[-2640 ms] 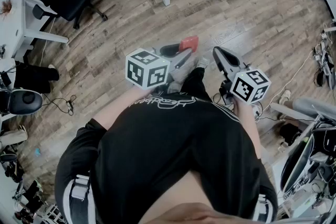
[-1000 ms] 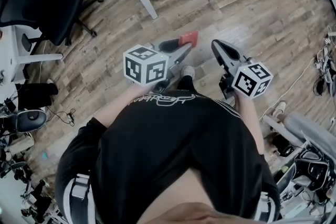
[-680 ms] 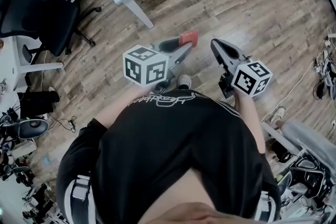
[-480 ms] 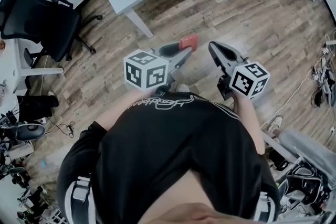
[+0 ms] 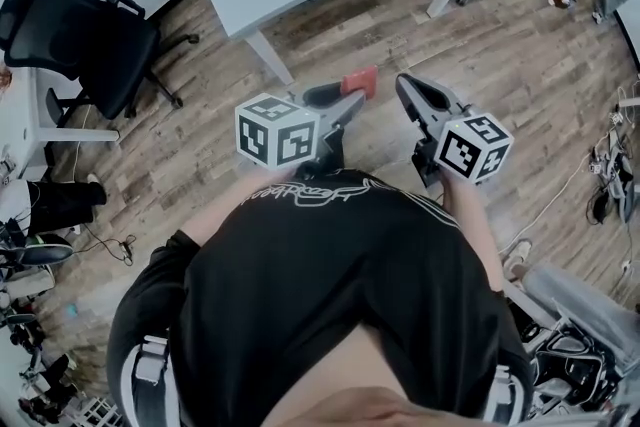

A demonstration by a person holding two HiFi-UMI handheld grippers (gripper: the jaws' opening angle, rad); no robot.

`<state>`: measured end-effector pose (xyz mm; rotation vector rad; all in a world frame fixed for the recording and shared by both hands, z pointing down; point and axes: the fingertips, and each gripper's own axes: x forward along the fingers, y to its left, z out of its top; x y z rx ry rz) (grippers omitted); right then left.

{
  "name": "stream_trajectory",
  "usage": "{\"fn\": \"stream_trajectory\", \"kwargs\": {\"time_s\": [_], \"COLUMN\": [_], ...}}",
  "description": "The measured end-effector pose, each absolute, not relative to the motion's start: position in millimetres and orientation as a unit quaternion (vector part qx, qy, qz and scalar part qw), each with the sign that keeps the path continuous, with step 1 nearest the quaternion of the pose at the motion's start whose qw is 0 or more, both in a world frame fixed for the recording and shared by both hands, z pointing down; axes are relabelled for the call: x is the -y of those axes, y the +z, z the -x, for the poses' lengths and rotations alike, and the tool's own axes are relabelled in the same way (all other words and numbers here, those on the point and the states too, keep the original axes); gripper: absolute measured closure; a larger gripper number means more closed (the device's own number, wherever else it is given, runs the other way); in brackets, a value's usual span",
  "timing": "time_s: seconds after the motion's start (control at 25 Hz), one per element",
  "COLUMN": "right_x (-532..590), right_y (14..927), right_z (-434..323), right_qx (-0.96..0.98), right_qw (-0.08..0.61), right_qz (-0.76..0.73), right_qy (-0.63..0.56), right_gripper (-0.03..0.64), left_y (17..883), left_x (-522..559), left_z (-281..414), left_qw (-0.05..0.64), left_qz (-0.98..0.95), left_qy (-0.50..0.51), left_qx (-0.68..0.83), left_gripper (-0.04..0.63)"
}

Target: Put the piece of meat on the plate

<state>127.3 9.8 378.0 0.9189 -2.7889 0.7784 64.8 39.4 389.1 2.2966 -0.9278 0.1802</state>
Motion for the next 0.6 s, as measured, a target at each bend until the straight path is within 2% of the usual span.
{"fn": "stream_trajectory", "kwargs": {"time_s": [0.6], "right_x": [117.6], "right_y": [383.9], "right_z": [-88.8], "right_qx": [0.910], "right_qw": [0.067], "right_qz": [-0.310], "right_qy": [0.266], "right_gripper": [0.606], "left_y": [392.0], "left_x": [90.4], "left_z": [-24.2], "left_qw": [0.339], "left_qz": [-0.872], "left_qy": [0.065], "left_qx": [0.348], "left_gripper": [0.502]}}
